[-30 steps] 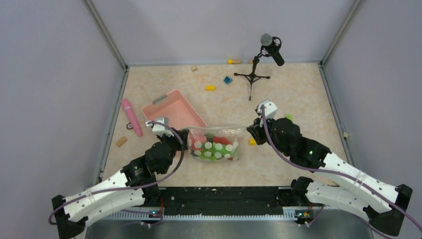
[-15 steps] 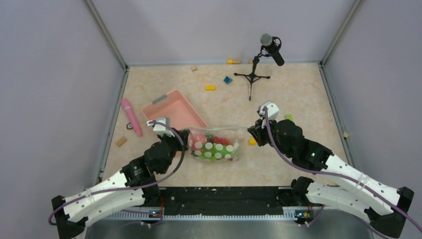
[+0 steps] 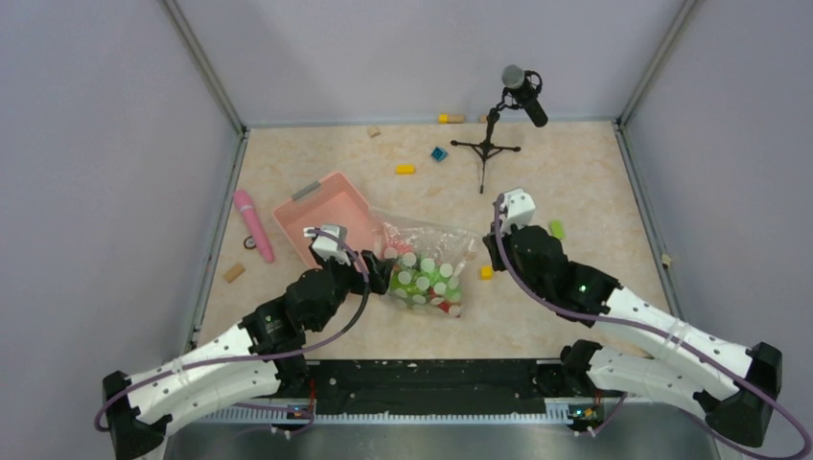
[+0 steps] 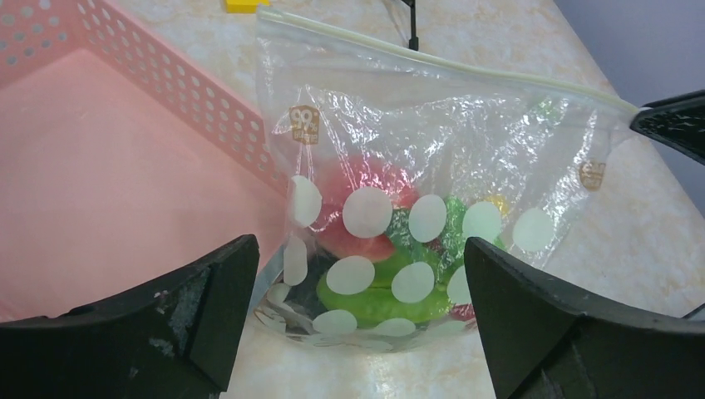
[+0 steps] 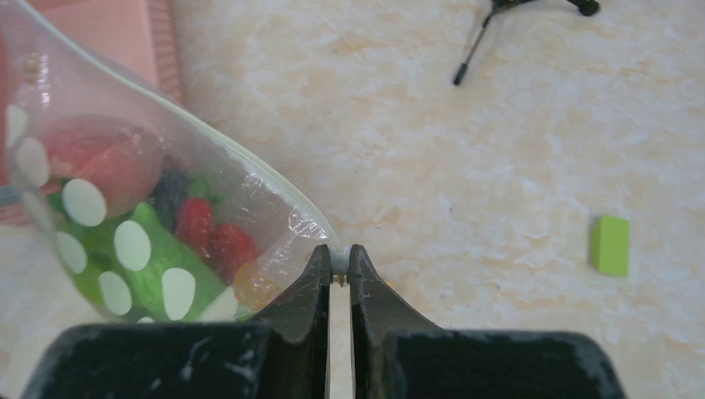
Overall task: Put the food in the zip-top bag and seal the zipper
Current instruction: Place the zipper food storage bag at the center of the board.
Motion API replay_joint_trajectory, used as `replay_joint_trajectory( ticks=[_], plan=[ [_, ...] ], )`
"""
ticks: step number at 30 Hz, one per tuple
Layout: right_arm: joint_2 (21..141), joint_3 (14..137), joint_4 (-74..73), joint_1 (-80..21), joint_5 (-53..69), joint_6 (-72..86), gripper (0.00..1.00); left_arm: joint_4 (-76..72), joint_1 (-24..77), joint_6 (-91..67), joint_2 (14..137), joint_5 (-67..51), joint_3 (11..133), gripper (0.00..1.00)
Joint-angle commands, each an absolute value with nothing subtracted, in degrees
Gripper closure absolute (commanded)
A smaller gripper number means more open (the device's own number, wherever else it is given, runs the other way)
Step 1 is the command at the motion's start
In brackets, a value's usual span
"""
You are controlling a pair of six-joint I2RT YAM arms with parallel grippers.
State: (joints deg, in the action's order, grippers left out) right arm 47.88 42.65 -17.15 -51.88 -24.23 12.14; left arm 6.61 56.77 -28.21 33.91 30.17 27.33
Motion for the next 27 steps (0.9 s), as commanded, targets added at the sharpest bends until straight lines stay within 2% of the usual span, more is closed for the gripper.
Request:
replay_joint_trajectory(
  ticks=[1,16,27],
  plan=[
    [53.4,47.1,-14.0,-49.8,-36.7,14.9,1.00,4.8,56.6,-27.8,32.9,29.4,30.5,0.02],
    [70.7,50.7,-4.4,-27.8,-32.8,18.8,1.00,8.6,56.6,-29.9,31.2,37.5,30.3,0.01],
    [73.6,51.5,-12.1,-13.3,-32.6,31.9,1.00,9.2,56.6,-30.2,32.0,39.6,30.6,0.02]
  ],
)
